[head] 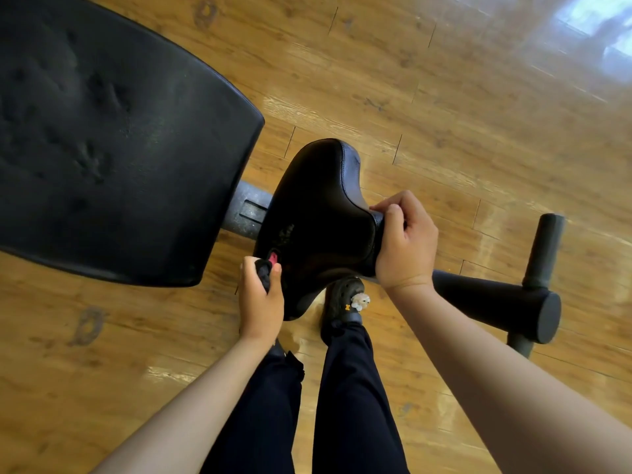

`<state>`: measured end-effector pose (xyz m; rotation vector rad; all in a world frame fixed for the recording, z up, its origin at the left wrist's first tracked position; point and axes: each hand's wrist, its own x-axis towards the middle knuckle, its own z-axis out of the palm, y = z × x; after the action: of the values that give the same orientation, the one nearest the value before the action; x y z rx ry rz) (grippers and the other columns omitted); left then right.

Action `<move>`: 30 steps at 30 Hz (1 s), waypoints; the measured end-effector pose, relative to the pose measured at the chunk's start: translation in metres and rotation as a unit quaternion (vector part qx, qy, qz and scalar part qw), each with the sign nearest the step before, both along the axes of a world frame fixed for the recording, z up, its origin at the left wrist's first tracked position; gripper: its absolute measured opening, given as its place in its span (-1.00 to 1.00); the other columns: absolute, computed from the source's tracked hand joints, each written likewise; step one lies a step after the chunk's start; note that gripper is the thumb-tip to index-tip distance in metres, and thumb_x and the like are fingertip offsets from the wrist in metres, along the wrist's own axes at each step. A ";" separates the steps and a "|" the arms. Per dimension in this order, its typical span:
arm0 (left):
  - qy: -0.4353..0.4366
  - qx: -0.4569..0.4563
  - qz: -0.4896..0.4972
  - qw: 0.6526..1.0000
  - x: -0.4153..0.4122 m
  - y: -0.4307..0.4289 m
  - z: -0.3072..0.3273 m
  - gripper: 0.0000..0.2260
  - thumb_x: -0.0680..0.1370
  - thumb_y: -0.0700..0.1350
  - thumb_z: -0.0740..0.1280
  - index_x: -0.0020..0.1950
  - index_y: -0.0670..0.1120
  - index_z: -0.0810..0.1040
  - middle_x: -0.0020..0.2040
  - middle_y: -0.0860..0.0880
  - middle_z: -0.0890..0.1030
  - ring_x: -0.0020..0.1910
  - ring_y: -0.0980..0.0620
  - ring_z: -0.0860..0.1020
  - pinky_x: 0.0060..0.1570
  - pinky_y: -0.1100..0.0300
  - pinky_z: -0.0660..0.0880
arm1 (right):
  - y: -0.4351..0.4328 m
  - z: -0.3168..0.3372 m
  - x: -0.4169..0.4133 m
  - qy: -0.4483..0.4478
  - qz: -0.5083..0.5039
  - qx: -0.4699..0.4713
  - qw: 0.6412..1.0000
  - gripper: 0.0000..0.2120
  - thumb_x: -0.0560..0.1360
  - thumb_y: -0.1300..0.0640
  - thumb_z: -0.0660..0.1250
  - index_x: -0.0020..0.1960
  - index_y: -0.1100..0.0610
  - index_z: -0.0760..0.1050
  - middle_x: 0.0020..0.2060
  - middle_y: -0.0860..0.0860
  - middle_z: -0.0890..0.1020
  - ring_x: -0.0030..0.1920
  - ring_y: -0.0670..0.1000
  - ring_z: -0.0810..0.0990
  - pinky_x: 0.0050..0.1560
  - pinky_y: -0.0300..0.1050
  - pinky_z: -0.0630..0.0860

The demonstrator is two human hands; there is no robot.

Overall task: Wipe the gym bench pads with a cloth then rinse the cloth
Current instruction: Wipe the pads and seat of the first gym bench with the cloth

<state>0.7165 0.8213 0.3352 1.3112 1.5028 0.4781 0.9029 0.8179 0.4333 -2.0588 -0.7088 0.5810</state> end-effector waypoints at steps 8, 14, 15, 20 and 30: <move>0.043 -0.151 0.044 0.987 -0.013 0.039 -0.024 -0.87 0.66 -0.10 0.16 0.14 -0.14 0.33 0.03 -0.11 0.47 -0.01 -0.03 0.46 -0.11 0.11 0.39 | 0.000 0.000 0.000 -0.004 -0.001 0.000 1.000 -0.75 0.49 0.20 0.08 -0.20 0.25 0.49 -0.32 0.00 0.54 -0.26 -0.19 0.46 -0.24 -0.42 0.33; 0.030 -0.153 0.012 0.988 -0.023 0.029 -0.019 -0.82 0.66 -0.06 0.17 0.16 -0.16 0.35 0.07 -0.12 0.50 0.04 -0.05 0.49 -0.07 0.10 0.43 | 0.000 -0.001 0.000 -0.009 0.000 -0.004 1.000 -0.75 0.49 0.20 0.08 -0.20 0.25 0.49 -0.31 0.00 0.54 -0.25 -0.19 0.46 -0.24 -0.42 0.33; 0.031 -0.162 0.011 0.986 -0.024 0.032 -0.023 -0.80 0.66 -0.05 0.17 0.20 -0.14 0.35 0.10 -0.08 0.50 0.09 -0.04 0.48 -0.03 0.09 0.40 | 0.000 0.000 0.000 -0.008 0.000 -0.004 1.000 -0.75 0.49 0.20 0.08 -0.20 0.25 0.49 -0.31 0.01 0.54 -0.25 -0.18 0.46 -0.24 -0.41 0.33; 0.046 -0.264 0.061 0.962 -0.023 0.059 -0.041 -0.56 0.67 -0.03 0.16 0.51 -0.12 0.21 0.44 -0.11 0.37 0.41 -0.15 0.34 0.26 -0.03 0.35 | -0.001 -0.001 0.000 -0.001 0.001 -0.007 1.000 -0.75 0.50 0.17 0.08 -0.19 0.24 0.49 -0.29 0.06 0.56 -0.23 -0.13 0.48 -0.22 -0.39 0.36; 0.016 -0.143 -0.018 0.989 0.002 0.055 -0.009 -0.87 0.66 -0.09 0.18 -0.07 0.10 0.34 -0.15 0.21 0.37 -0.18 0.28 0.35 -0.23 0.35 0.30 | -0.001 -0.001 0.000 0.003 -0.002 0.004 1.000 -0.76 0.50 0.17 0.08 -0.20 0.21 0.48 -0.31 0.01 0.54 -0.25 -0.18 0.46 -0.24 -0.42 0.34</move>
<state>0.7185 0.8767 0.3264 1.1219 1.5100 0.2086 0.9028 0.8172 0.4324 -2.0501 -0.7025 0.5810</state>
